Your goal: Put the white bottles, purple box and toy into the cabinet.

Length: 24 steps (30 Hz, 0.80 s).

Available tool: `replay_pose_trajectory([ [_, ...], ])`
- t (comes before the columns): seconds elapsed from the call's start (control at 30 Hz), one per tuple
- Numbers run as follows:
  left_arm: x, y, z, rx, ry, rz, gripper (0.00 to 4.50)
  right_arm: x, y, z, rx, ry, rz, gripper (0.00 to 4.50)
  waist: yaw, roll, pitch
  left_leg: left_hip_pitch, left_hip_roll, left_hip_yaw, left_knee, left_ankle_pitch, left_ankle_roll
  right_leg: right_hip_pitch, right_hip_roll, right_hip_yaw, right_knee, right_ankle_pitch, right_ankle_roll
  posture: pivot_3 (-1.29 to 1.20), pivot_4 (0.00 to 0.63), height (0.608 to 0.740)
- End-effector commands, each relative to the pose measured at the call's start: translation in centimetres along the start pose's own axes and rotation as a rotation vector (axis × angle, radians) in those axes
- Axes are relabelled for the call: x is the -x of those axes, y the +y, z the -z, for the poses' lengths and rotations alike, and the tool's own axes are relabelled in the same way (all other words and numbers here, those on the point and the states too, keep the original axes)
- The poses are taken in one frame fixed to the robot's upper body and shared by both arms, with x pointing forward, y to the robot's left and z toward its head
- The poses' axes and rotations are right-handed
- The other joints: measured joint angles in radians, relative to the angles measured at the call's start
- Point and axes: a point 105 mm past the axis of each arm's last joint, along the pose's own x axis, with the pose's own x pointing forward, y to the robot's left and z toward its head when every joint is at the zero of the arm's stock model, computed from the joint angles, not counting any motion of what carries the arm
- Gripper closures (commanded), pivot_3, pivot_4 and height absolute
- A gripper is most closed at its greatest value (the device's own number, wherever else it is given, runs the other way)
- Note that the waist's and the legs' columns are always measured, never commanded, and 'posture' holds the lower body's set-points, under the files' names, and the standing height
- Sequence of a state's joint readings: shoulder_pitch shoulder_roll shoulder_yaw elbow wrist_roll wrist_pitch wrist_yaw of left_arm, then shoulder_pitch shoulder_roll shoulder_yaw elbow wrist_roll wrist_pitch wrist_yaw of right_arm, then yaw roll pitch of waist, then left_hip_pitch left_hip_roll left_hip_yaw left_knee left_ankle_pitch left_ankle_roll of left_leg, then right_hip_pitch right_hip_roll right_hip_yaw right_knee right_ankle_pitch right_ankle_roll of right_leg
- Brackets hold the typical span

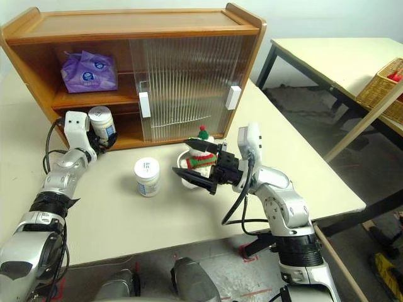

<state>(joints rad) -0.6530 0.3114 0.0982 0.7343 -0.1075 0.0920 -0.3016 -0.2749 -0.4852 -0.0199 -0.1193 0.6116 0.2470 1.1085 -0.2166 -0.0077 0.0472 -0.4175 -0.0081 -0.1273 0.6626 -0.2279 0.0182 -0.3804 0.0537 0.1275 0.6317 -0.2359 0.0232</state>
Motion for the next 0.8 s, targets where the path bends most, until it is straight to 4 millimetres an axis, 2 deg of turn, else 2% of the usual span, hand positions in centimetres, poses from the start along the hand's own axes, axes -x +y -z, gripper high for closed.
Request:
replay_pose_trajectory([
  [0.03, -0.60, -0.27, -1.04, -0.019, -0.034, 0.012, 1.35, 0.36, -0.11, -0.35, 0.030, 0.006, 0.010, 0.00, -0.002, 0.000, 0.000, 0.000, 0.000, 0.000, 0.000, 0.000, 0.000, 0.000, 0.000, 0.000, 0.000, 0.000, 0.000, -0.31, 0.067, 0.740],
  [0.3, -1.23, -0.25, -1.60, 0.000, -0.051, 0.011, 1.35, 0.80, -0.25, -0.43, 0.034, 0.017, 0.020, 0.00, -0.005, -0.001, 0.003, -0.001, -0.001, 0.000, -0.002, 0.000, 0.000, -0.001, 0.000, 0.000, -0.001, -0.001, 0.000, -0.31, 0.075, 0.740],
  [0.43, -1.39, -0.28, -1.70, -0.003, -0.053, 0.013, 1.35, 0.81, -0.24, -0.40, 0.033, 0.020, 0.020, 0.00, -0.007, -0.001, 0.005, -0.001, -0.002, 0.000, -0.003, 0.000, 0.000, -0.001, 0.000, 0.000, -0.001, 0.002, 0.009, -0.31, 0.076, 0.740],
  [0.57, -1.40, -0.21, -1.69, -0.008, -0.054, 0.012, 1.35, 0.88, -0.39, -0.46, 0.036, 0.024, 0.021, 0.00, -0.009, -0.001, 0.006, -0.001, -0.004, -0.001, -0.003, 0.000, 0.000, -0.001, 0.000, 0.000, -0.001, 0.001, 0.011, -0.31, 0.076, 0.740],
  [0.73, -1.27, -0.05, -1.57, -0.018, -0.059, 0.010, 0.02, 0.86, -0.39, -0.37, 0.034, 0.028, 0.016, 0.00, -0.009, -0.002, 0.007, -0.001, -0.005, -0.001, -0.003, 0.000, 0.000, -0.001, 0.000, 0.001, -0.001, -0.001, 0.008, -0.31, 0.069, 0.740],
  [0.8, -1.11, -0.16, -1.47, -0.019, -0.067, 0.019, 0.02, 0.86, -0.39, -0.30, 0.034, 0.031, 0.014, 0.00, -0.010, -0.002, 0.007, -0.001, -0.005, -0.001, -0.002, 0.000, 0.000, 0.000, 0.000, 0.001, -0.001, -0.001, 0.007, -0.31, 0.069, 0.740],
])
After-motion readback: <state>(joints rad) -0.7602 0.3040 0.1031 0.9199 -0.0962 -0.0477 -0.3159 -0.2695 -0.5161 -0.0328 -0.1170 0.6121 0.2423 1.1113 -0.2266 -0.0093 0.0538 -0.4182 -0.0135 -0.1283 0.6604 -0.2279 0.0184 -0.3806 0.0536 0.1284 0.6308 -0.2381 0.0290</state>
